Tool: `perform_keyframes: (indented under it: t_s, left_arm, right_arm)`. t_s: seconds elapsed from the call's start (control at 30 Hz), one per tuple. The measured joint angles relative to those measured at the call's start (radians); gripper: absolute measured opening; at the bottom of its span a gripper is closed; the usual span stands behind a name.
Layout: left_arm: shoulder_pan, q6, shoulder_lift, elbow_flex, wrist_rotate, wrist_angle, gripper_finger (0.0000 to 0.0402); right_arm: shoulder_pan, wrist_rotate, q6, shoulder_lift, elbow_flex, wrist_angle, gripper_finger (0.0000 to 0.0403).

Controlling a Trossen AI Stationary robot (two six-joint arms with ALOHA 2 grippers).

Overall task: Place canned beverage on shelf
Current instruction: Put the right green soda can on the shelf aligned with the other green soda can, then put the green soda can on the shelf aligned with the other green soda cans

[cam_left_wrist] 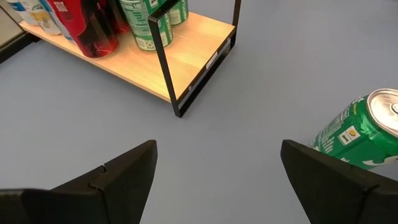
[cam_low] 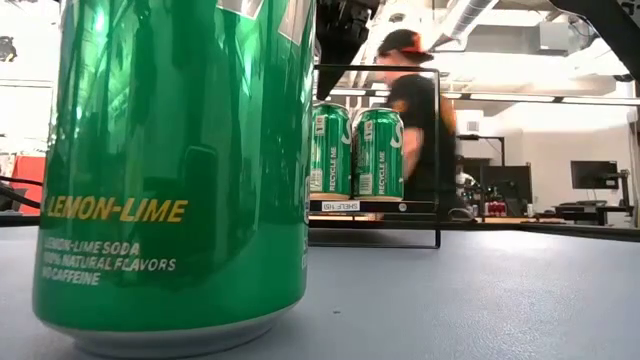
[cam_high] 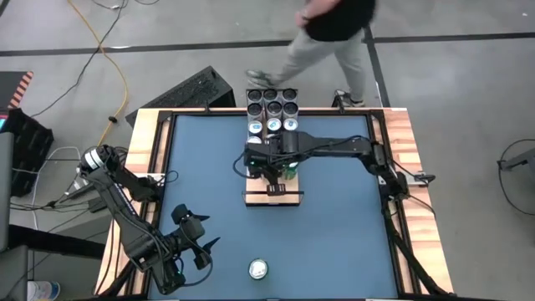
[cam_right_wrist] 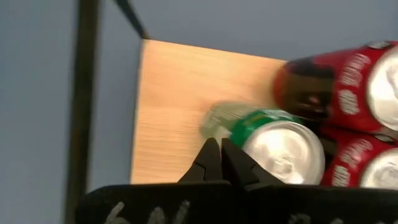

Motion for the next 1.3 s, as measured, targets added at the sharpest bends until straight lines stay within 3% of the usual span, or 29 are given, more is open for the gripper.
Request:
perform_keyframes:
  t_s: [0.43, 0.7, 0.87, 1.07, 1.2, 1.3]
  left_arm:
    - [0.0, -0.011, 0.0, 0.0, 0.0, 0.0, 0.033]
    - [0.0, -0.004, 0.0, 0.0, 0.001, 0.0, 0.033]
    - [0.0, 0.012, 0.0, 0.0, 0.002, 0.0, 0.033]
    - [0.0, 0.022, 0.0, 0.0, 0.002, -0.002, 0.033]
    - [0.0, 0.031, 0.0, 0.0, 0.0, -0.002, 0.033]
    - [0.0, 0.031, 0.0, 0.0, -0.002, 0.002, 0.033]
  right_arm:
    - [-0.025, 0.061, 0.038, 0.0, 0.0, -0.004, 0.0]
    - [0.005, 0.032, 0.039, 0.0, 0.018, -0.019, 0.0]
    - [0.078, 0.013, 0.085, -0.038, 0.095, -0.059, 0.0]
    - [0.219, -0.243, 0.173, -0.123, 0.081, -0.035, 0.0]
    - [0.33, -0.24, 0.2, -0.117, 0.079, 0.006, 0.0005]
    - [0.403, -0.236, 0.23, -0.083, 0.082, 0.06, 0.0041]
